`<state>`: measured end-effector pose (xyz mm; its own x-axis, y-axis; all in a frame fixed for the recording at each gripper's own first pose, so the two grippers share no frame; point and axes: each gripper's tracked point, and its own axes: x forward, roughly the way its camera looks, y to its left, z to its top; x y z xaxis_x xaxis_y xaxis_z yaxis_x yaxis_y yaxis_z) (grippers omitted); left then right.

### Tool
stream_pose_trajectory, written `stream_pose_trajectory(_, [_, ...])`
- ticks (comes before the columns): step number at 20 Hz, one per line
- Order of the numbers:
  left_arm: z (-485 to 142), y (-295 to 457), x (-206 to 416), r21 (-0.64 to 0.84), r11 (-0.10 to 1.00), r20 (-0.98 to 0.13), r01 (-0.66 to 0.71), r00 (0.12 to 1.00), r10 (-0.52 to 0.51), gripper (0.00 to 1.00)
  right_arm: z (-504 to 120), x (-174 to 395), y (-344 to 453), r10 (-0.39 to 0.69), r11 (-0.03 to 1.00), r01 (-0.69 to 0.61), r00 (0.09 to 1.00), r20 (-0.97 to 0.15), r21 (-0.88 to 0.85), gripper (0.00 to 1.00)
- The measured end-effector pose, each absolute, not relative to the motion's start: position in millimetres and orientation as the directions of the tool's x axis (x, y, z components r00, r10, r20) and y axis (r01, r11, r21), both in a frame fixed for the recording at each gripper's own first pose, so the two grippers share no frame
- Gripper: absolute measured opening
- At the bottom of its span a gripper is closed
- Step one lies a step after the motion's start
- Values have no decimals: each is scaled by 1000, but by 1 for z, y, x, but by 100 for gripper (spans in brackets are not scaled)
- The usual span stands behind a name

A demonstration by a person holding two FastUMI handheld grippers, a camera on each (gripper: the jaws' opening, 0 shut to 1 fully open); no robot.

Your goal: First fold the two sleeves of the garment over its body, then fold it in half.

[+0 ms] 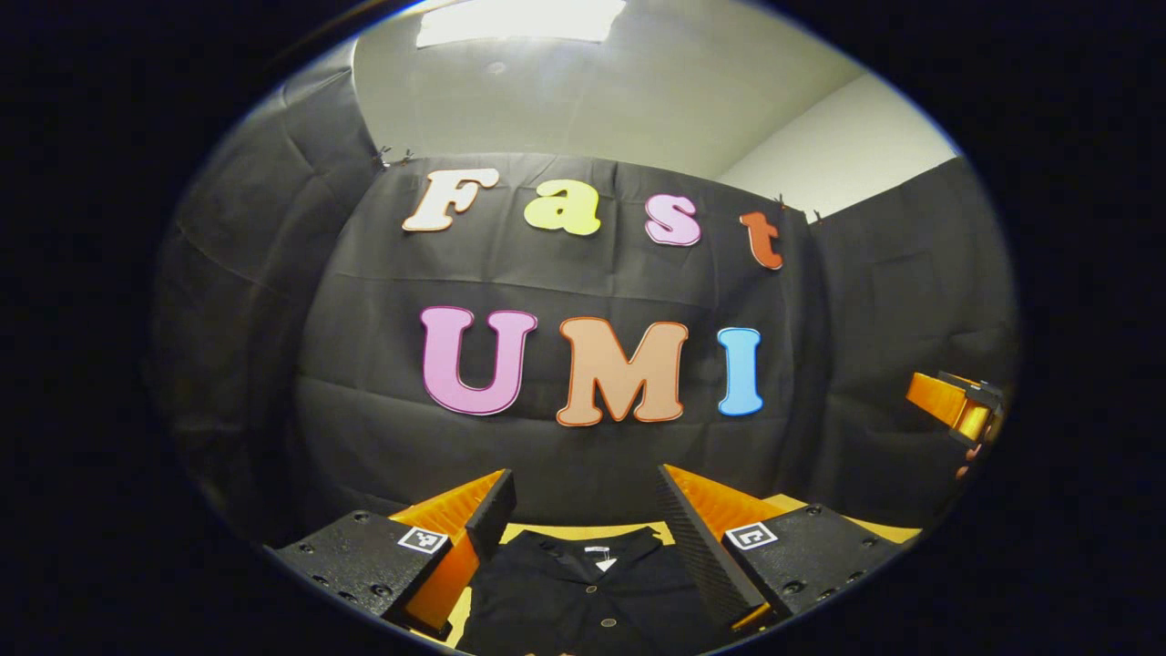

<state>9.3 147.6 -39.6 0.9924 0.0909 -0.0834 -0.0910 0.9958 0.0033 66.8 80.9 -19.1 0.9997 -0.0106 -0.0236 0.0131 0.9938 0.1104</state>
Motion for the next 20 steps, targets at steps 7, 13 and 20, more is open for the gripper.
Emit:
stream_pose_trajectory(7, [-36,154,6,54,990,-78,-130,988,134,94,-35,72,69,2,990,9,997,-73,141,98])
stream_pose_trajectory(13, [-31,162,2,79,985,-67,-154,985,159,94,-35,69,59,-7,992,16,997,-75,122,95])
stream_pose_trajectory(20, [-18,164,-2,84,984,-29,-155,987,158,97,-60,68,41,-47,995,58,990,-130,82,95])
